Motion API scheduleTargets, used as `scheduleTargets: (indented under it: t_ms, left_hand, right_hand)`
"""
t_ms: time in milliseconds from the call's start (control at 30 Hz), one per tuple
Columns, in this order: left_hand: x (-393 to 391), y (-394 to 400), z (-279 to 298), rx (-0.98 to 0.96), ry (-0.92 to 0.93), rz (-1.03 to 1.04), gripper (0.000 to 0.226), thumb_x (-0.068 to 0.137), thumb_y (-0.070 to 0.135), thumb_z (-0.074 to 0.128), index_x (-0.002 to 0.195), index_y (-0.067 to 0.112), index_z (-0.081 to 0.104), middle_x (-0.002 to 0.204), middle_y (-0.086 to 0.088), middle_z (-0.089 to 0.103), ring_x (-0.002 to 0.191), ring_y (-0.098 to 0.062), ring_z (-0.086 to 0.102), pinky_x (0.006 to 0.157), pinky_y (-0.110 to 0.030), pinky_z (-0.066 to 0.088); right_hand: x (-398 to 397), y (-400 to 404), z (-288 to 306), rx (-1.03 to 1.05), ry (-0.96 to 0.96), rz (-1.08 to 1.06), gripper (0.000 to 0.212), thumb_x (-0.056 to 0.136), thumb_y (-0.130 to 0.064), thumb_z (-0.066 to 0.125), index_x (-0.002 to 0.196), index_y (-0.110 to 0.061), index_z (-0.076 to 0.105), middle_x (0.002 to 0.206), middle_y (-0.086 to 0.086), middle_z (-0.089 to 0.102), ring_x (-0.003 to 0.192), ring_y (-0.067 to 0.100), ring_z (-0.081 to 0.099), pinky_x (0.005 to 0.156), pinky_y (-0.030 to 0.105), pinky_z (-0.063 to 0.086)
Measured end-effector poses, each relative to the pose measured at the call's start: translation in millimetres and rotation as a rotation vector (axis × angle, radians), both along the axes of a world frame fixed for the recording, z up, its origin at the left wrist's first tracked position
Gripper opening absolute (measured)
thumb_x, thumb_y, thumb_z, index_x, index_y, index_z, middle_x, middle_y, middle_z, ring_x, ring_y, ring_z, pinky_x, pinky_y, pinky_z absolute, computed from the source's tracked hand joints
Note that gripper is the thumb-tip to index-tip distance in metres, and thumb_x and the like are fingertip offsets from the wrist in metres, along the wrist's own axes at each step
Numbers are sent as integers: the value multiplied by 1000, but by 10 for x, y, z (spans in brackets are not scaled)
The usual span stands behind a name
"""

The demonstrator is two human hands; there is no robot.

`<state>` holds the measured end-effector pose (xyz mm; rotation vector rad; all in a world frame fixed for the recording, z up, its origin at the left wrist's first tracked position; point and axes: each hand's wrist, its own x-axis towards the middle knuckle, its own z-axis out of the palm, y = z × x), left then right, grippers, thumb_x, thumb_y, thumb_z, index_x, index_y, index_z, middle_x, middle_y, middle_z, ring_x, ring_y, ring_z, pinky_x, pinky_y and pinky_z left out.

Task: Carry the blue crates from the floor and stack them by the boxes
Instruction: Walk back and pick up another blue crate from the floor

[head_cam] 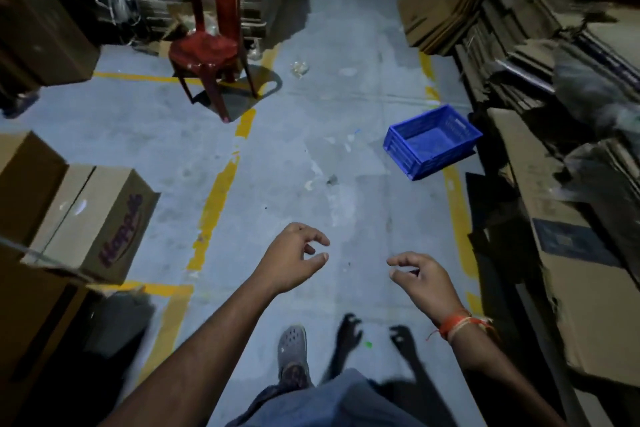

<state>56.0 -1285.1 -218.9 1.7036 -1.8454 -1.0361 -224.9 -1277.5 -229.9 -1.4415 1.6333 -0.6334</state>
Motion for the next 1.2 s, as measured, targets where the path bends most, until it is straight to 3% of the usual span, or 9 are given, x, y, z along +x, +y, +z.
scheduleTargets:
  t_ms: [133, 333, 533, 633, 733, 833, 900, 1100, 1200]
  left_hand:
    - [174, -950, 13, -4, -47, -108, 23, 86, 38, 67, 109, 35, 69, 119, 8, 53, 91, -1, 66, 80, -22, 53]
    - [13, -2266, -73, 36, -7, -292, 23, 88, 37, 68, 110, 35, 68, 118, 10, 52, 94, 0, 64, 80, -17, 51]
    - [-97, -3985, -257, 47, 7, -335, 22, 88, 31, 70, 110, 33, 69, 118, 9, 52, 94, -1, 65, 78, -11, 49]
    - [-152, -4771, -239, 64, 4, -334, 21, 87, 30, 71, 108, 32, 70, 118, 5, 55, 90, -2, 67, 78, -10, 50]
    - [-192, -5593, -83, 44, 44, -316, 22, 86, 30, 71, 108, 33, 70, 120, 8, 53, 93, -2, 67, 81, -19, 55]
    - [-193, -6339, 11, 34, 66, -291, 21, 86, 30, 72, 107, 35, 70, 121, 11, 52, 95, -2, 66, 84, -22, 56]
    - [-228, -6860, 47, 11, 98, -275, 20, 86, 30, 71, 105, 37, 70, 120, 12, 53, 95, -1, 66, 85, -25, 55]
    - [-332, -8453, -66, 18, 108, -368, 21, 87, 26, 72, 105, 36, 70, 120, 14, 53, 97, -1, 64, 81, -23, 55]
    - [-314, -9294, -131, 19, 82, -449, 21, 86, 28, 72, 104, 38, 70, 119, 15, 53, 97, 0, 64, 80, -26, 56]
  right_hand:
    - [142, -792, 66, -35, 34, -37, 20, 80, -10, 72, 93, -25, 75, 105, -5, 64, 79, -6, 63, 74, 4, 42]
    - [134, -1714, -95, -35, 4, -213, 19, 81, -11, 73, 90, -27, 74, 105, -3, 66, 73, -3, 63, 71, 4, 43]
    - [16, -2994, -389, 16, -47, -339, 14, 75, -18, 73, 86, -27, 75, 90, -3, 65, 70, 3, 62, 76, 30, 49]
    - [-39, -3642, -397, -48, -11, -340, 17, 73, -20, 72, 86, -30, 75, 96, -8, 67, 86, 11, 66, 87, 37, 53]
    - [-145, -4391, -348, -83, 23, -312, 24, 74, -17, 75, 88, -37, 75, 99, -11, 66, 88, 5, 66, 87, 38, 54]
    - [-203, -5143, -257, -99, 29, -319, 31, 74, -23, 70, 96, -44, 69, 96, -14, 66, 89, 15, 68, 87, 37, 53]
    - [-261, -5606, -213, -109, -1, -355, 37, 77, -13, 74, 96, -44, 69, 99, -13, 65, 85, 17, 68, 84, 35, 53]
    - [-420, -6903, -398, -46, 61, -430, 32, 79, -10, 76, 86, -41, 71, 105, -1, 65, 93, -2, 62, 79, 17, 50]
    - [-411, -7493, -515, -5, 91, -497, 28, 77, -15, 77, 84, -41, 70, 100, -3, 69, 89, 11, 66, 83, 38, 53]
